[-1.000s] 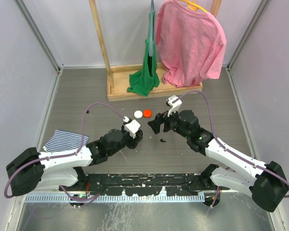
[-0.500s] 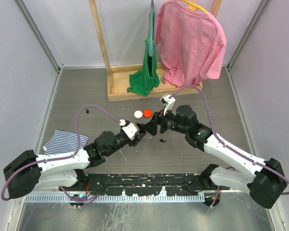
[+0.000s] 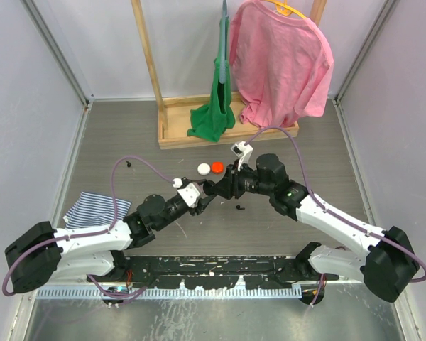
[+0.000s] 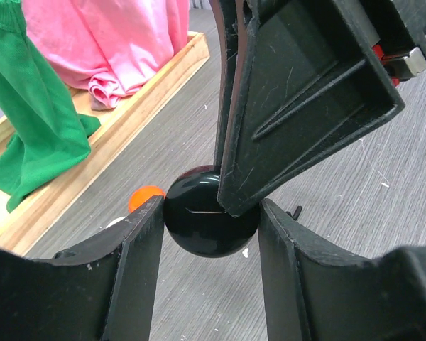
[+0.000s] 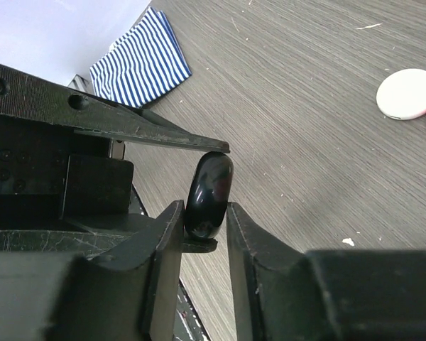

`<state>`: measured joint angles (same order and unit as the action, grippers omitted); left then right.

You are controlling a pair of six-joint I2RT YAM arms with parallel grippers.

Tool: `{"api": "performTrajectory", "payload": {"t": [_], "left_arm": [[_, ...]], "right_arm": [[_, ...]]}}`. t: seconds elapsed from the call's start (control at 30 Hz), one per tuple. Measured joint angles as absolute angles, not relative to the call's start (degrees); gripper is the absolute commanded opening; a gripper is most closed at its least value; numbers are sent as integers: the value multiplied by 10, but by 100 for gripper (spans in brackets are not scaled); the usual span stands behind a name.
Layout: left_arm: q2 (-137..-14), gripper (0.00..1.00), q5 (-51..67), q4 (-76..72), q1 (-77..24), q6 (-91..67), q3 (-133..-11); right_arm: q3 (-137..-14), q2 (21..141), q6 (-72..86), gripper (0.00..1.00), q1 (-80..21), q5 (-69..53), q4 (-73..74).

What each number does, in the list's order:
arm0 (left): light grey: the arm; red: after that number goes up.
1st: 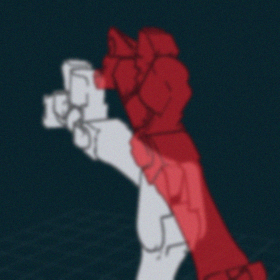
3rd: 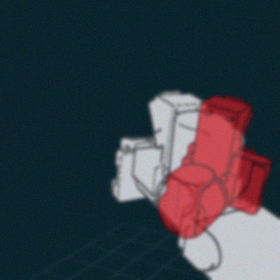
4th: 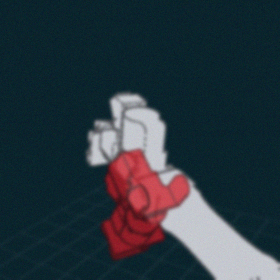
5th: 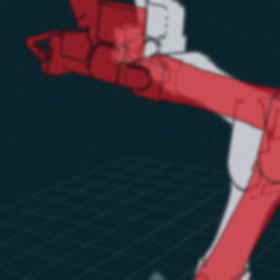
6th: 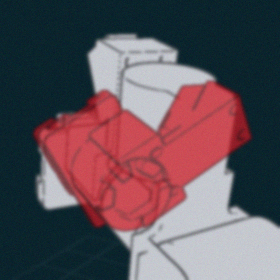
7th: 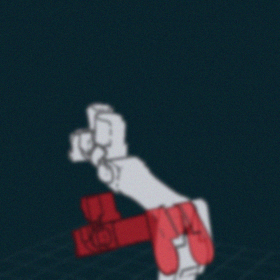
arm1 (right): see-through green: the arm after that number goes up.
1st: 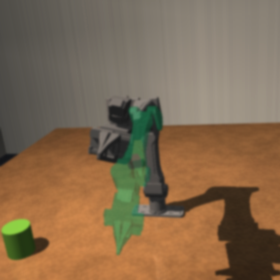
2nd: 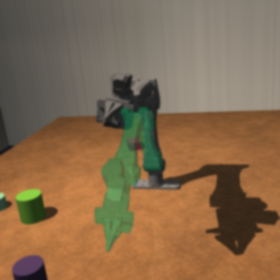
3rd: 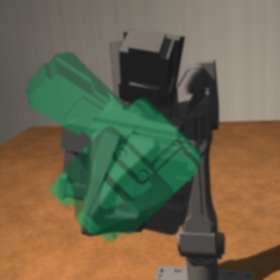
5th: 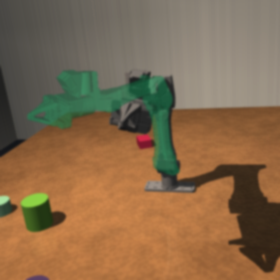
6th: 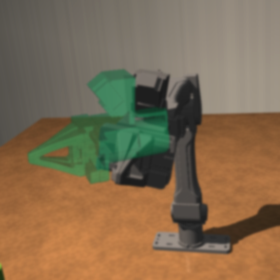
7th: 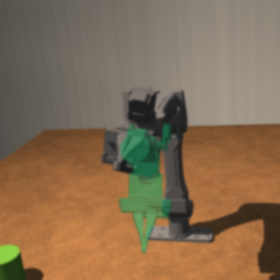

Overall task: Insert the wireless bluetooth earbuds into the charging case
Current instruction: Pick up the charging case at the center of the board, then open the charging case.

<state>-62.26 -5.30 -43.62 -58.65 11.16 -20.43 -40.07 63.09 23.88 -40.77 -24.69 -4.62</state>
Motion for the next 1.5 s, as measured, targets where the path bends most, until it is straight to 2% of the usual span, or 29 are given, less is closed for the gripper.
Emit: {"api": "performTrajectory", "payload": {"t": [0.2, 0.43, 0.6, 0.87, 1.13, 1.5], "left_arm": [[-622, 59, -51, -439, -586, 114, -202], [-602, 69, -35, -410, -587, 111, -202], [-570, 71, -16, -386, -584, 107, -202], [-553, 70, 93, -366, -509, 48, -201], [-565, 65, 220, -375, -450, -22, -201], [-610, 58, 363, -466, -385, -131, -194]], "right_arm": [[-401, 634, 236, 14, -406, -247, -46], [-409, 634, 192, 10, -405, -251, -27], [-437, 634, 136, 10, -398, -263, 16], [-491, 635, 40, 9, -379, -306, 113], [-530, 665, -28, 9, -370, -374, 176], [-561, 682, -95, 9, -370, -457, 216]]}}
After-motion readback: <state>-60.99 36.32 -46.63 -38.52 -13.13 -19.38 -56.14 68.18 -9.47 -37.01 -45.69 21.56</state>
